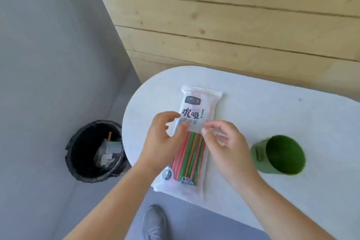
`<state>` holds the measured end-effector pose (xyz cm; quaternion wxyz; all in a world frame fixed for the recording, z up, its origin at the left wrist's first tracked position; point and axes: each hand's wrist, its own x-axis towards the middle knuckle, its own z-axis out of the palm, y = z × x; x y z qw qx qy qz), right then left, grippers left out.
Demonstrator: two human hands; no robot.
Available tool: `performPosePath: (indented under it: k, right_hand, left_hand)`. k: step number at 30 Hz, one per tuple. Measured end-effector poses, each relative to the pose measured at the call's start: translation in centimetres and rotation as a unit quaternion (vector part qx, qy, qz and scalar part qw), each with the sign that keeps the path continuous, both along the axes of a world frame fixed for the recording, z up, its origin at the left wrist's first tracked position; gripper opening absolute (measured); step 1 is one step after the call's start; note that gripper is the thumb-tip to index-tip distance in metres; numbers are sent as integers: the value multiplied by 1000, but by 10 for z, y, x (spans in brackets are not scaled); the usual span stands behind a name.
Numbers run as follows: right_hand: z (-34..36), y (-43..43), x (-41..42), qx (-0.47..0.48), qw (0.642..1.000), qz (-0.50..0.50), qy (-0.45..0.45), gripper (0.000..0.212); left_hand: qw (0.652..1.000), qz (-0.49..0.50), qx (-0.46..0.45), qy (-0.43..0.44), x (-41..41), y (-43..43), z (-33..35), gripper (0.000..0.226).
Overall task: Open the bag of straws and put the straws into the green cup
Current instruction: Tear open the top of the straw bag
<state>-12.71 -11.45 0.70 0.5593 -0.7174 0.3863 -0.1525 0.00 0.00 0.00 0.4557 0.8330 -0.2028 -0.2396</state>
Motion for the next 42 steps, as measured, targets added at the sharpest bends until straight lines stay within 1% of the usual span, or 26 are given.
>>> performPosePath:
  k: [2, 4, 7, 8, 10, 11, 13, 14, 17, 19, 20, 22, 24, 26, 27, 30, 31, 32, 33, 34, 35, 36, 38, 40, 41, 42]
  right_hand:
    - [-22, 3, 7, -26, 1000, -18, 0, 24]
    - [-42, 2, 12, -7, 999, -35, -17, 34]
    - [-61, 0, 13, 19, 997, -53, -48, 36]
    - [-64, -3, 14, 23, 996, -54, -61, 35]
    - [-67, -9, 18, 62, 992, -74, -85, 37]
    - [-66, -11, 18, 81, 989, -81, -94, 44]
    - [-64, -16, 20, 111, 986, -84, -93, 70]
    - [-62, -18, 19, 120, 984, -82, -99, 80]
    - [-47, -19, 19, 113, 981, -67, -142, 85]
    - [-28, -16, 16, 105, 979, -64, -164, 90]
    - [-15, -15, 11, 99, 978, -56, -174, 89]
    - [12, -16, 0, 82, 976, -25, -202, 75]
    - [43, -19, -18, 60, 966, -13, -250, 64]
    - [68, -22, -37, 30, 957, -12, -288, 60]
    - [81, -22, -50, 5, 954, -3, -298, 56]
    - [103, -20, -77, -49, 953, 31, -297, 45]
    - [107, -18, -85, -55, 953, 32, -297, 44]
    - [108, -16, -91, -65, 951, 30, -301, 42]
    - [108, -12, -98, -77, 947, 28, -310, 41]
    - [108, -9, -104, -89, 943, 27, -321, 40]
    - [105, -6, -106, -95, 938, 32, -332, 39]
    - [101, -2, -109, -100, 933, 41, -342, 38]
    - [91, 7, -111, -88, 928, 56, -356, 34]
    - [81, 14, -112, -71, 933, 69, -347, 27]
    - [76, 18, -113, -71, 936, 76, -336, 23]
    - [71, 20, -114, -77, 939, 84, -326, 20]
  left_hand:
    - [1000, 6, 21, -15, 4, -4, -22, 44]
    - [999, 1, 32, -11, 11, -9, -37, 64]
    - [1000, -10, 5, 29, 16, -16, -48, 79]
    - [999, -14, -8, 42, 18, -19, -50, 80]
    - [998, -7, -10, 67, 24, -24, -50, 76]
    - [998, -7, -5, 64, 25, -25, -49, 72]
    - [998, -11, -1, 54, 28, -27, -45, 68]
    - [999, -12, -12, 51, 29, -27, -43, 67]
    - [998, -5, -46, 48, 29, -29, -26, 59]
    - [995, -16, -87, 49, 22, -29, -12, 51]
    - [993, -30, -108, 43, 15, -27, -2, 47]
    - [986, -63, -154, 30, 1, -22, 19, 39]
    - [975, -100, -199, 17, -15, -14, 42, 27]
    - [964, -135, -227, 5, -30, -6, 59, 22]
    - [961, -152, -232, 1, -39, -2, 69, 21]
    - [954, -173, -243, -16, -59, 3, 86, 30]
    - [955, -165, -241, -52, -64, 3, 89, 32]
    - [958, -140, -225, -107, -68, 3, 92, 36]
    - [960, -101, -201, -168, -74, 3, 94, 44]
    - [957, -58, -191, -209, -82, 3, 96, 50]
    - [956, -24, -201, -213, -89, 3, 97, 48]
    - [956, -7, -228, -186, -96, 4, 96, 40]
    - [949, -30, -304, -76, -109, 5, 91, 26]
    - [929, -92, -356, 42, -120, 8, 86, 28]
    - [921, -119, -363, 78, -125, 11, 85, 30]
    - [920, -136, -357, 91, -128, 13, 83, 32]
